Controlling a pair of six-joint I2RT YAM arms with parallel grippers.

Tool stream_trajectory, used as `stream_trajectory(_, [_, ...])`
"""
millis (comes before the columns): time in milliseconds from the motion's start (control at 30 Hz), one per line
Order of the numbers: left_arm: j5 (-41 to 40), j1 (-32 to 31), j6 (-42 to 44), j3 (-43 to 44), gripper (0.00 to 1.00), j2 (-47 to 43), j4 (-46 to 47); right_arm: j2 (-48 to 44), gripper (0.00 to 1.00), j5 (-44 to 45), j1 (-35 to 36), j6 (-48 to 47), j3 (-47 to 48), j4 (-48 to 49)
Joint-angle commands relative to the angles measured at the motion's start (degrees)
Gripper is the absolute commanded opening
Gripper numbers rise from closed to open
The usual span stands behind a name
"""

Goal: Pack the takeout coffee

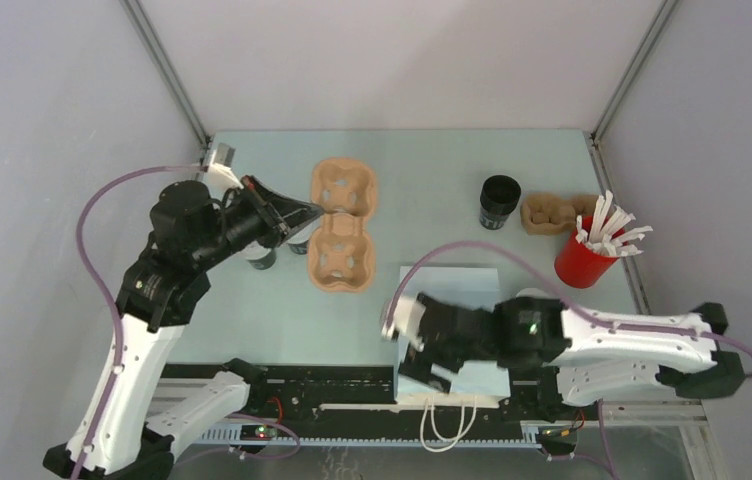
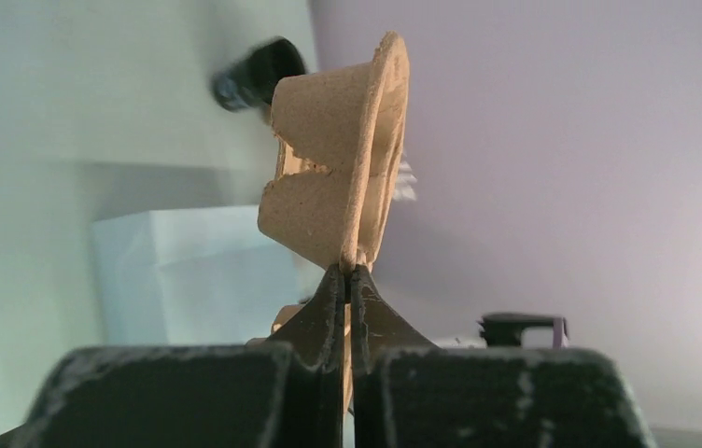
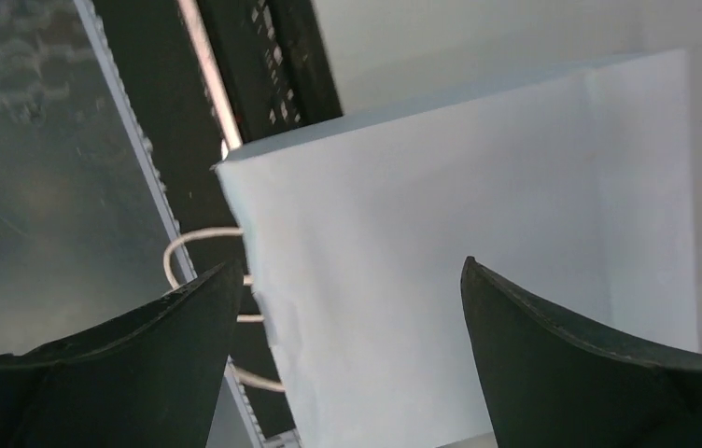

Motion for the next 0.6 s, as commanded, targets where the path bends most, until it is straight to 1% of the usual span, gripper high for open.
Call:
stream_trajectory(0, [-5.6, 6.9, 6.1, 4.9, 0.0, -3.1, -11.0, 4.2, 0.96, 19.7, 14.8, 3.9, -3.5, -1.4])
stream_trajectory(67, [-5.8, 10.2, 7.3, 5.4, 0.0, -3.9, -13.2, 6.5, 0.96, 24.5, 18.8, 4.8, -3.6, -0.1])
stream_trajectory(167, [-6.5, 12.6, 8.5, 6.0, 0.0, -4.9, -15.3, 11.3, 0.96, 28.1, 22.3, 3.7, -3.6, 0.9])
stream_trajectory(233, [-6.6, 13.2, 8.9, 6.1, 0.0, -5.4, -15.6, 14.2, 0.96, 30.8, 23.0, 4.8, -3.7, 0.3])
stream_trajectory(300, [-6.4, 13.6, 9.0, 6.4, 0.0, -5.7, -15.9, 14.9, 0.97, 31.4, 22.7, 4.7, -4.6, 1.1])
stream_trajectory(367, [-5.9, 13.7, 9.2, 7.0, 0.0, -5.8, -16.1, 14.8, 0.97, 29.8, 22.6, 3.4, -5.2, 2.3])
stream_trajectory(467, [-5.2, 13.7, 9.3, 7.4, 0.0, -6.0, -16.5, 14.8, 0.96, 22.2, 23.6, 0.8, -5.8, 3.3])
stream_trajectory(533, [-4.5, 13.9, 9.3, 7.7, 0.0, -5.9, -16.7, 15.3, 0.95, 21.2, 24.3, 1.2, -6.2, 2.2])
stream_trajectory(567, [-4.3, 14.0, 9.2, 7.9, 0.0, -5.9, -16.7, 15.8, 0.95, 22.8, 24.9, 1.6, -6.1, 0.9])
